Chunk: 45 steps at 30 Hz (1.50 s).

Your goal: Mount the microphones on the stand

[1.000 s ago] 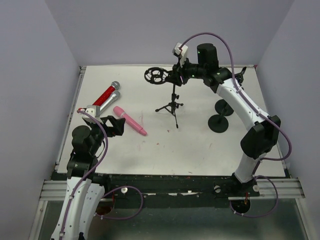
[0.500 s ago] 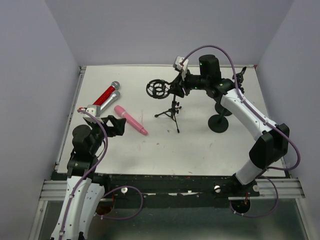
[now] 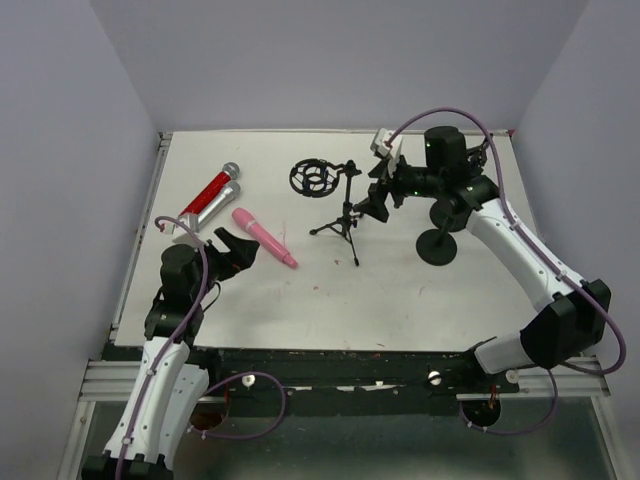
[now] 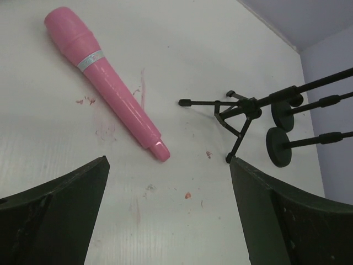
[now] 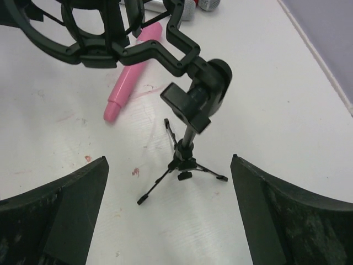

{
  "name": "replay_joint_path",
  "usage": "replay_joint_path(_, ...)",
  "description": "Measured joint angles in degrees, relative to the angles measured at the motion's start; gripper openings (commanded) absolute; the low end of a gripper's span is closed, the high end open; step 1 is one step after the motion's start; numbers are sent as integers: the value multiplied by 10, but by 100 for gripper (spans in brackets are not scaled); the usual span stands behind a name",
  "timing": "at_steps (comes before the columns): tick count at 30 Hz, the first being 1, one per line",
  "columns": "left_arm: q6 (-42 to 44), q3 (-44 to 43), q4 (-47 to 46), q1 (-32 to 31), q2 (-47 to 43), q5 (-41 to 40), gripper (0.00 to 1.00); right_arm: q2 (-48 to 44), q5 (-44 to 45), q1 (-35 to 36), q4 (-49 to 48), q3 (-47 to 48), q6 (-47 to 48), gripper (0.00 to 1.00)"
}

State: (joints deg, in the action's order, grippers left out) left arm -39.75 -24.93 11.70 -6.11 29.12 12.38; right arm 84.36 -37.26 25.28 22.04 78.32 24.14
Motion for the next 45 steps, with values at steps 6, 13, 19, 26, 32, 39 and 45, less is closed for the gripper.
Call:
replay_joint_path(6,-62,-28,22,0,116,-46,99,-60,-20,-24,60,-12,57,100)
replay_joint_path(13,-83,-170,71,0,329,-88,97,-117,-73,-48,127,-28,84,100)
replay_joint_path(19,-83,-334,143,-9,526,-129,93,-162,-123,-98,123,-42,54,100)
replay_joint_path(26,-65,-496,245,-48,698,-187,85,-184,-136,-101,113,-89,29,100)
replay_joint_path(32,-52,-561,295,-68,774,-209,79,-194,-139,-111,106,-123,14,100)
replay_joint_path(39,-54,-571,320,-73,805,-219,77,-203,-143,-115,98,-123,9,100)
replay_joint_path(45,-53,-609,347,-84,826,-234,71,-203,-147,-119,95,-123,5,100)
